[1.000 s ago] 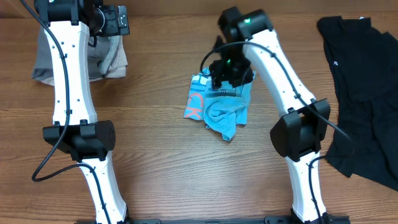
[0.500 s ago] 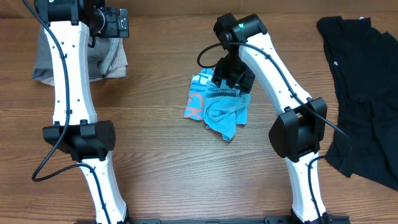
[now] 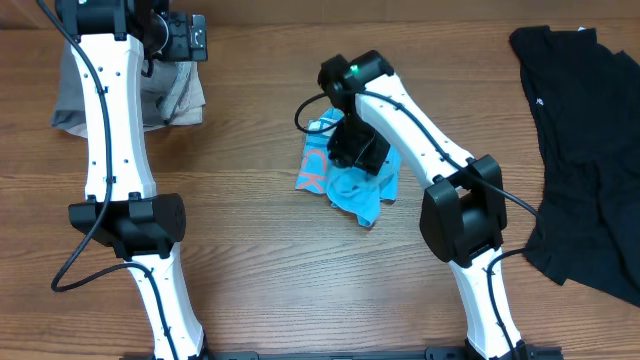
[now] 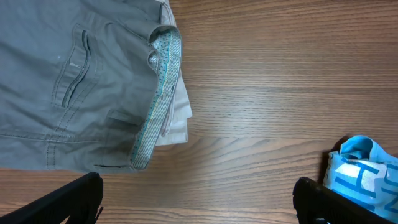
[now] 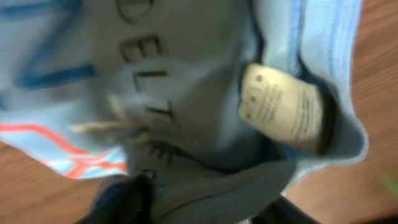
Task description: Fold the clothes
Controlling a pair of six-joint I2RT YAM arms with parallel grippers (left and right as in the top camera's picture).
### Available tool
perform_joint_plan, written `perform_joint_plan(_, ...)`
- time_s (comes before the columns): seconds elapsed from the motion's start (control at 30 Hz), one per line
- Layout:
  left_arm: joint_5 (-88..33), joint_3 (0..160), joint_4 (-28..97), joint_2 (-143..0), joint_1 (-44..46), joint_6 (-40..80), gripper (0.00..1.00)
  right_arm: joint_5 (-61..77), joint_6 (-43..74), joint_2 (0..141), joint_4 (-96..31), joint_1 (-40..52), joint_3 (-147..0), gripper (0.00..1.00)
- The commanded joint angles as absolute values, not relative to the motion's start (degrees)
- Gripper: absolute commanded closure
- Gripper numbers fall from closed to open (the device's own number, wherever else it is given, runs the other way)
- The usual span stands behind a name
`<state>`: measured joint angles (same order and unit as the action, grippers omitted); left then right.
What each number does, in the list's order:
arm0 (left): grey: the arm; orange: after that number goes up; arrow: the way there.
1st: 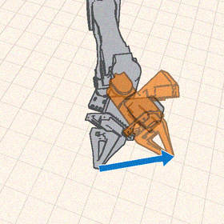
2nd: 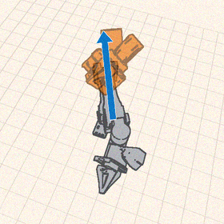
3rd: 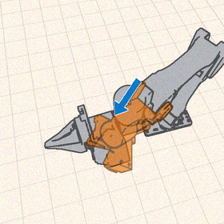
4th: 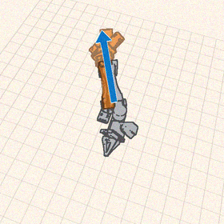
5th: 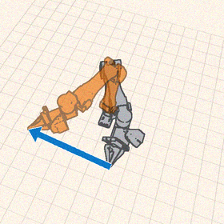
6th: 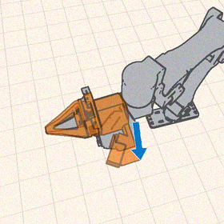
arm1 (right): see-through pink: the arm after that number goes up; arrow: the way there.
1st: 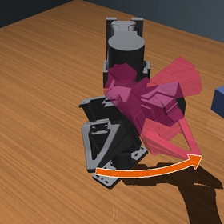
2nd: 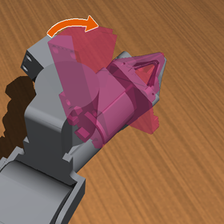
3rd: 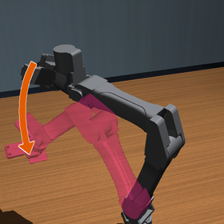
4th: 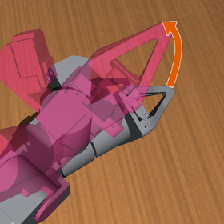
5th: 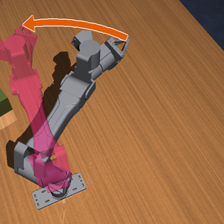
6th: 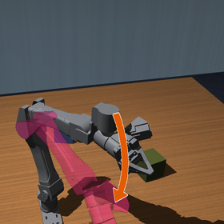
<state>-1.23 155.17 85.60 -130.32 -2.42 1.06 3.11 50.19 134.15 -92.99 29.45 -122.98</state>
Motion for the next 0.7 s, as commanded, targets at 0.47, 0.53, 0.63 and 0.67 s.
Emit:
perform_joint_plan(0.47, -1.5, 155.0, 86.8, -130.0, -3.1, 0.0, 0.0, 0.2, 42.0, 125.8, -97.1, 26.6, -119.0, 0.96)
perform_joint_plan(0.53, -1.5, 155.0, 87.0, -130.0, -3.1, -0.1, 0.0, -0.1, 42.3, 125.8, -97.0, 26.1, -115.2, 0.96)
perform_joint_plan(0.63, -1.5, 155.0, 87.0, -130.0, -3.1, -0.1, 0.0, -2.1, 45.5, 125.8, -95.1, 24.8, -108.4, 0.96)
perform_joint_plan(0.67, -1.5, 155.0, 87.0, -130.0, -3.0, -0.1, 0.0, -2.0, 45.5, 125.8, -94.0, 24.4, -107.1, 0.96)
